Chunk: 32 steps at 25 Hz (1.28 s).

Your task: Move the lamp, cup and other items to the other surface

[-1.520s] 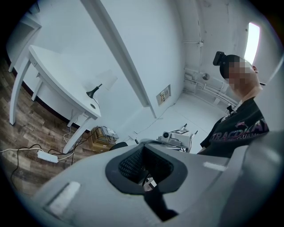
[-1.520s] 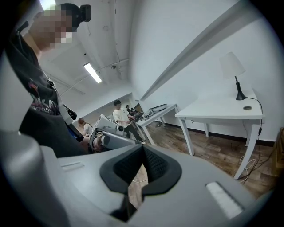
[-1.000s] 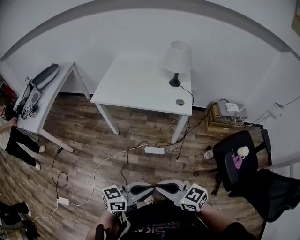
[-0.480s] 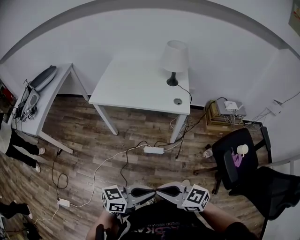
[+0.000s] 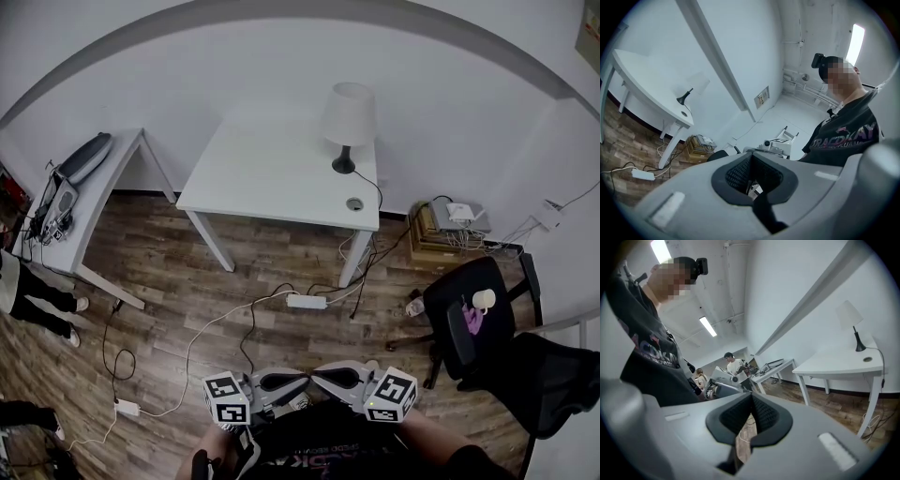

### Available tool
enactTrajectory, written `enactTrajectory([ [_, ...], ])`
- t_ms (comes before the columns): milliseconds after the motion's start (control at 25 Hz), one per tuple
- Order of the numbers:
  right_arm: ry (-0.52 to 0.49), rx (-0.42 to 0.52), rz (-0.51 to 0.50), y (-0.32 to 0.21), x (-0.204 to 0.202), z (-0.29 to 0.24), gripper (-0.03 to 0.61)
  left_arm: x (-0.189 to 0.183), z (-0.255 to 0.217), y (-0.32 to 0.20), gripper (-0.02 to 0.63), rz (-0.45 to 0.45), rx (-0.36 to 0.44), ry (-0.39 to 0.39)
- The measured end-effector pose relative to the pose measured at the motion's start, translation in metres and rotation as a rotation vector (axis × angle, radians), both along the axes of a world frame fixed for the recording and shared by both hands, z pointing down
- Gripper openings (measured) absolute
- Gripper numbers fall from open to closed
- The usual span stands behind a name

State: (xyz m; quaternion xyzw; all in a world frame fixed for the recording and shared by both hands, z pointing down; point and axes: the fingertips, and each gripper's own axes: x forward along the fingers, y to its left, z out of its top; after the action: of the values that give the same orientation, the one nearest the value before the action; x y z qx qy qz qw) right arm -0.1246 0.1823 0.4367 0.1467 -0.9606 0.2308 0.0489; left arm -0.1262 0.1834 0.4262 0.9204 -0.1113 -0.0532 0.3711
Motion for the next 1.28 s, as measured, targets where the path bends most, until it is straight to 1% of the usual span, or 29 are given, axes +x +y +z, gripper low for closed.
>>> enactTrajectory([
  [80,-0.004,0.021,0.063,-0.011,0.003,-0.006,-0.003,-0.007,0.003,-0.008,-0.006,-0.058,0.004,-0.015],
  [160,-0.022,0.026,0.117,-0.022,0.007,-0.011,-0.003,-0.019,0.005,-0.019,-0.006,-0.133,0.005,-0.016],
  [280,-0.021,0.019,0.167,-0.034,0.012,-0.012,-0.002,-0.041,0.007,-0.035,-0.006,-0.247,-0.007,-0.022],
  [400,-0.022,0.018,0.238,-0.048,0.021,-0.014,0.003,-0.061,0.011,-0.049,-0.006,-0.355,0.009,-0.068],
  [440,-0.022,0.026,0.266,-0.052,0.025,-0.015,0.020,-0.065,0.013,-0.052,-0.006,-0.379,0.014,-0.086],
  [520,-0.017,0.045,0.317,-0.062,0.033,-0.017,0.044,-0.070,0.016,-0.059,-0.006,-0.405,0.016,-0.110],
  [640,-0.007,0.049,0.361,-0.080,0.045,-0.016,0.072,-0.069,0.017,-0.066,-0.006,-0.404,0.004,-0.112],
  [760,-0.022,0.034,0.398,-0.105,0.058,-0.014,0.077,-0.064,0.022,-0.071,-0.006,-0.383,-0.010,-0.108],
  [840,-0.037,0.024,0.420,-0.124,0.064,-0.014,0.078,-0.063,0.024,-0.076,-0.007,-0.389,-0.019,-0.120],
  [1000,-0.034,0.033,0.423,-0.168,0.071,-0.014,0.094,-0.071,0.026,-0.101,-0.006,-0.463,-0.029,-0.143],
  [1160,0.020,0.075,0.433,-0.227,0.085,-0.009,0.097,-0.079,0.025,-0.135,-0.006,-0.538,-0.033,-0.156],
  [1280,0.085,0.092,0.442,-0.277,0.101,0.006,0.104,-0.081,0.026,-0.160,-0.006,-0.583,-0.052,-0.173],
])
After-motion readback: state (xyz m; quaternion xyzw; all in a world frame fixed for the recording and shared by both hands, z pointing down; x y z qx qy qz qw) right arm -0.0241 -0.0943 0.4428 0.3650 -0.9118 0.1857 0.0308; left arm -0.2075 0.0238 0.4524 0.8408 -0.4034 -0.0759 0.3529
